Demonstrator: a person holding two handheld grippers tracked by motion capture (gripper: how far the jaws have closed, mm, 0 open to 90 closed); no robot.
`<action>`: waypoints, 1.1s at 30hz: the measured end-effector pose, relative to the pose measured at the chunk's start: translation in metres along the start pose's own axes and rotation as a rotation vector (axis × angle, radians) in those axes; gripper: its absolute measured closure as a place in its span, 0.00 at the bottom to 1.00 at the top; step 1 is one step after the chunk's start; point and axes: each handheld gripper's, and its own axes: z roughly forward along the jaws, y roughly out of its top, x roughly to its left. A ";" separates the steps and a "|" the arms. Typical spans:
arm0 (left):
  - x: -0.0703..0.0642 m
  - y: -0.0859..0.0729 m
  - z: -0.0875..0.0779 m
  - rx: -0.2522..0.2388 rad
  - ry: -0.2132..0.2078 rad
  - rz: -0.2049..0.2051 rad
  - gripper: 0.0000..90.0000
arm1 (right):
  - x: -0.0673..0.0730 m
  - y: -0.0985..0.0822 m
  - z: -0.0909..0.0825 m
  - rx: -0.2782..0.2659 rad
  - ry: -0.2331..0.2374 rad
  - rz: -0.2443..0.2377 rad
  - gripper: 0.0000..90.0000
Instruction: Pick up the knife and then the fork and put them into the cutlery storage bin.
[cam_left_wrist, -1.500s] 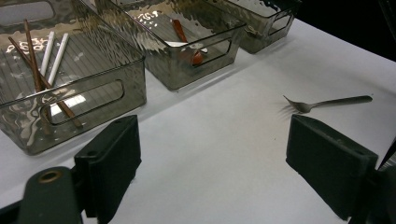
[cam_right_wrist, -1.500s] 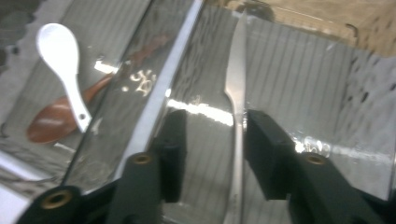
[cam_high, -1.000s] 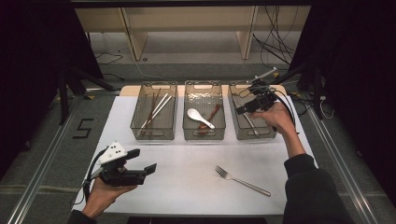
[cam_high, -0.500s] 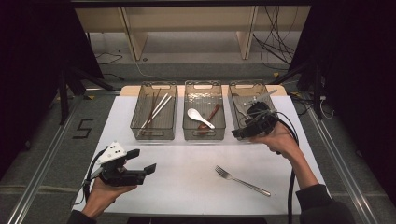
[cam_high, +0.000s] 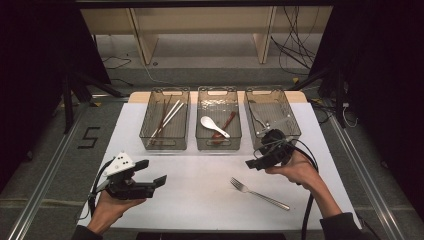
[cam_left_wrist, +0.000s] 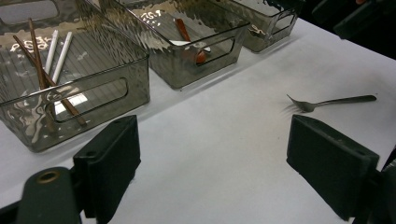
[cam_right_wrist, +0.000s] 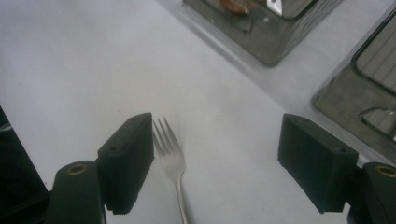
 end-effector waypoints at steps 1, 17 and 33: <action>0.000 0.000 0.000 0.002 -0.001 0.001 0.19 | 0.002 -0.001 0.001 0.011 0.001 -0.004 0.31; 0.000 0.000 0.000 0.000 -0.003 0.001 0.18 | 0.013 -0.027 0.027 0.180 0.009 -0.051 0.40; -0.001 0.000 -0.001 0.003 -0.006 0.001 0.18 | 0.020 -0.046 0.047 0.311 0.010 -0.087 0.61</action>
